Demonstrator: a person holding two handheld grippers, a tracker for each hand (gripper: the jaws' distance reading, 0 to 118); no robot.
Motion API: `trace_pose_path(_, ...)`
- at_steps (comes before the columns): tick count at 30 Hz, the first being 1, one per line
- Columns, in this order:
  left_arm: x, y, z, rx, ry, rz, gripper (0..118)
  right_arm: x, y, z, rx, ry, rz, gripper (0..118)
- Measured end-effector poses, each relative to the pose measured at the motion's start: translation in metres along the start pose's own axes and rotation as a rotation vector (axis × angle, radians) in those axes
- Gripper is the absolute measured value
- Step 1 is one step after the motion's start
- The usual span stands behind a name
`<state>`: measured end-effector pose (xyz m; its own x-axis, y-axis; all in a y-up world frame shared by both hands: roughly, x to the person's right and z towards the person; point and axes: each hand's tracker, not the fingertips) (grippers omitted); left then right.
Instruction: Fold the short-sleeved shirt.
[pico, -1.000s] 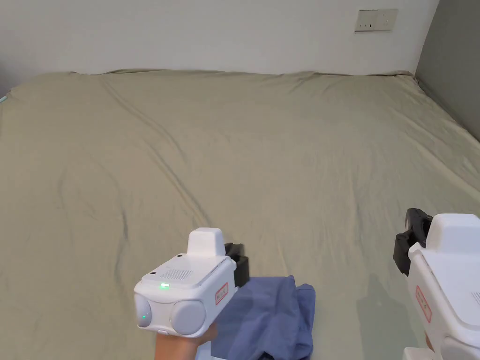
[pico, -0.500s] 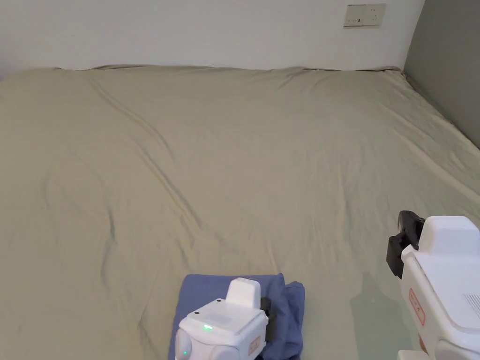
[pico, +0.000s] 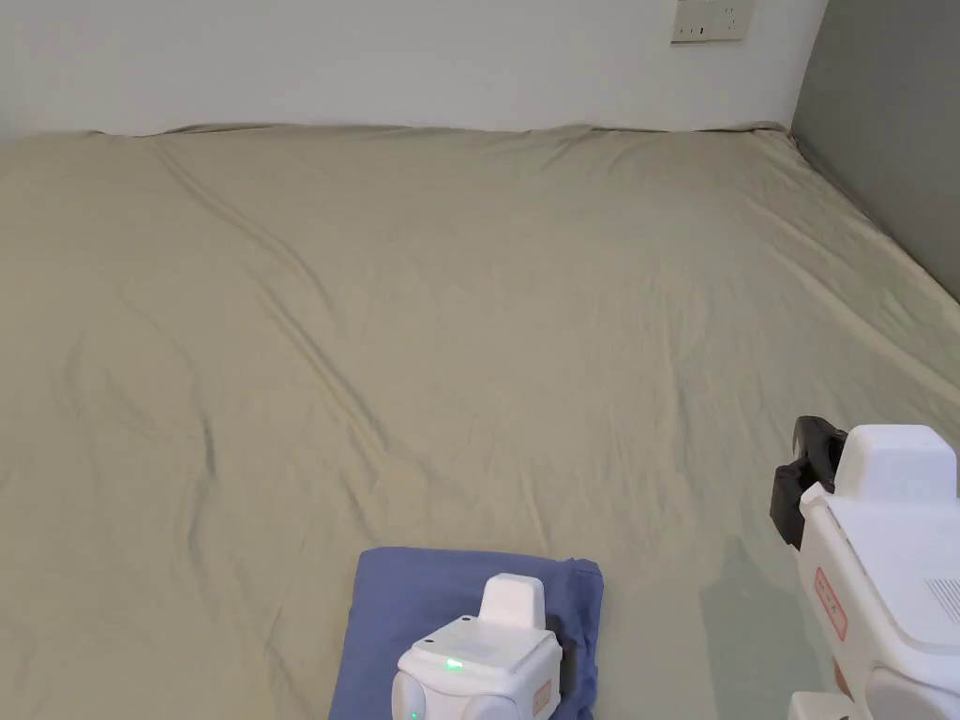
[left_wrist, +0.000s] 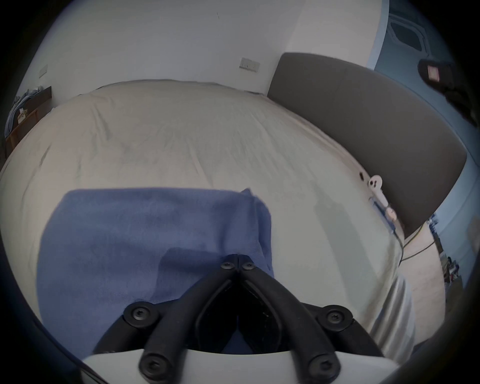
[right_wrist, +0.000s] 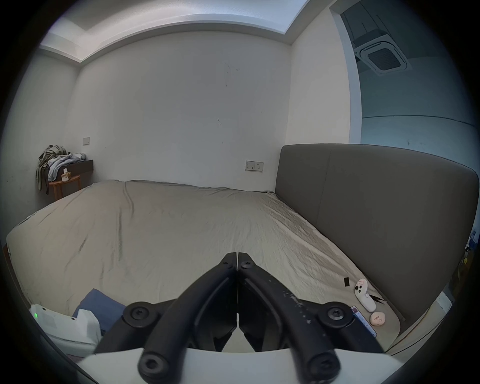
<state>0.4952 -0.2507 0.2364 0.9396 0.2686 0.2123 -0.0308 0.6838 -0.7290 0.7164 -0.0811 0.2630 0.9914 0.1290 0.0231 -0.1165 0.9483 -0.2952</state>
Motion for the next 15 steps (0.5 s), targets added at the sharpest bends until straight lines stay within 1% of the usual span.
trace_pose_path(3, -0.003, 0.027, 0.038, 0.107, -0.04, 0.001, 0, -0.004, 0.006, 0.006, 0.02, 0.008, -0.006, 2)
trace_pose_path(6, -0.008, 0.058, 0.081, 0.236, -0.04, -0.059, 0, -0.011, 0.013, 0.011, 0.041, 0.02, -0.001, 2)
trace_pose_path(9, -0.019, 0.086, 0.123, 0.359, -0.014, -0.105, 0, -0.018, 0.02, 0.017, 0.065, 0.029, -0.004, 2)
trace_pose_path(15, -0.052, 0.127, 0.189, 0.549, 0.127, -0.155, 0, -0.032, 0.034, 0.025, 0.113, 0.049, -0.006, 2)
